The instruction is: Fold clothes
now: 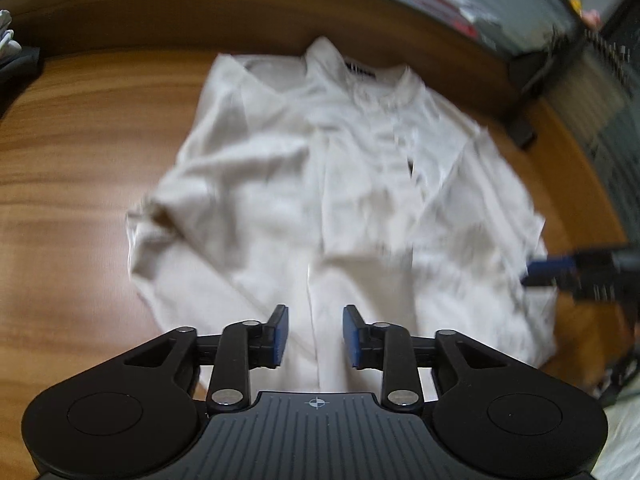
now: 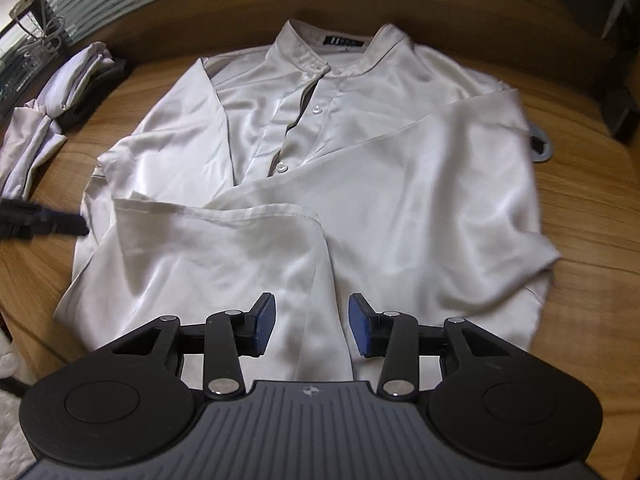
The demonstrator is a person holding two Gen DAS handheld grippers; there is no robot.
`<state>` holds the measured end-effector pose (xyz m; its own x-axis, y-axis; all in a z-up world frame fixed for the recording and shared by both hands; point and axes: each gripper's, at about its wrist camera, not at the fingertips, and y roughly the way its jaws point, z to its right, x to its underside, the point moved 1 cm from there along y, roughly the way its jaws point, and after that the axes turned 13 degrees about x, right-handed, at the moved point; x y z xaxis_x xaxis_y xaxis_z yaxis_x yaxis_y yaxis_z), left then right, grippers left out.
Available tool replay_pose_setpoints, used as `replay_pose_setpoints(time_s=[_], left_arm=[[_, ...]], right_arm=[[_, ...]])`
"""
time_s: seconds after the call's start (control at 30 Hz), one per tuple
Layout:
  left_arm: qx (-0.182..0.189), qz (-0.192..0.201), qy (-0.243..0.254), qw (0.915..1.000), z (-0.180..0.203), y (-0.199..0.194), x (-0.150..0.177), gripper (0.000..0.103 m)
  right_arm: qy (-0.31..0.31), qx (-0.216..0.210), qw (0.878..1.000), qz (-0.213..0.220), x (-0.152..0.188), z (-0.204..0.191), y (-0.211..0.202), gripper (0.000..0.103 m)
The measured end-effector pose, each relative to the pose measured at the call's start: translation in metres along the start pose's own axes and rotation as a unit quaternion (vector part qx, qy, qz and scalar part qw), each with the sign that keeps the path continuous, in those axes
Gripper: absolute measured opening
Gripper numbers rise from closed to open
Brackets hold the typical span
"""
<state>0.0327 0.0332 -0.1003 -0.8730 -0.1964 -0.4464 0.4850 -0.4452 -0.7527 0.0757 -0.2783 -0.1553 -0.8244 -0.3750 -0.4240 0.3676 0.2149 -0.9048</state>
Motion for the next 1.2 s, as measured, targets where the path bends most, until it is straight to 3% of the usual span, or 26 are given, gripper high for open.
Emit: replay_pose_setpoints(time_s=[0.07,0.1,0.13,0.27,0.43,0.6,0.7,0.87,0.93,1.07,1.2], left_arm=[[-0.004,-0.007,-0.002,1.0,0.001,0.003,0.007,0.039],[-0.005,-0.01,-0.002,0.9999,0.001,0.004,0.009,0.039],[-0.008,-0.012,-0.002,0.9999,0.002,0.004,0.011,0.039],[-0.014,-0.004,0.006,0.9999,0.005,0.004,0.01,0.041],[-0.01,-0.003,0.015,0.9998,0.008,0.009,0.003,0.042],[-0.009,-0.015,0.041,0.999,0.013,0.022,-0.008,0.042],[0.002,-0.02,0.048,0.9987,0.014,0.031,-0.016,0.04],[0.012,-0.031,0.049,0.9982,0.013,0.05,-0.03,0.035],[0.006,-0.032,0.052,0.9981,0.013,0.057,-0.033,0.035],[-0.009,-0.025,0.06,0.9978,0.011,0.065,-0.037,0.035],[-0.017,-0.005,0.065,0.9977,0.01,0.055,-0.038,0.036]], right_arm=[[0.008,-0.009,1.0,-0.012,-0.003,0.0,0.016,0.046],[0.017,-0.014,0.999,-0.023,-0.003,0.001,0.023,0.034],[0.028,-0.023,0.999,-0.034,-0.003,0.003,0.029,0.001],[0.063,-0.039,0.997,-0.031,0.004,0.012,0.022,0.002],[0.026,0.008,0.999,-0.036,0.02,0.012,0.013,0.002],[0.08,0.017,0.996,-0.027,0.028,0.02,0.008,0.004],[0.063,0.048,0.997,-0.014,0.029,0.014,0.002,0.021],[0.047,0.062,0.997,0.013,0.03,0.011,-0.013,0.028],[0.038,0.058,0.997,0.02,0.032,0.007,-0.016,0.036],[0.026,0.043,0.998,0.021,0.041,-0.001,-0.009,0.039],[0.027,0.056,0.998,-0.003,0.051,0.003,0.004,0.039]])
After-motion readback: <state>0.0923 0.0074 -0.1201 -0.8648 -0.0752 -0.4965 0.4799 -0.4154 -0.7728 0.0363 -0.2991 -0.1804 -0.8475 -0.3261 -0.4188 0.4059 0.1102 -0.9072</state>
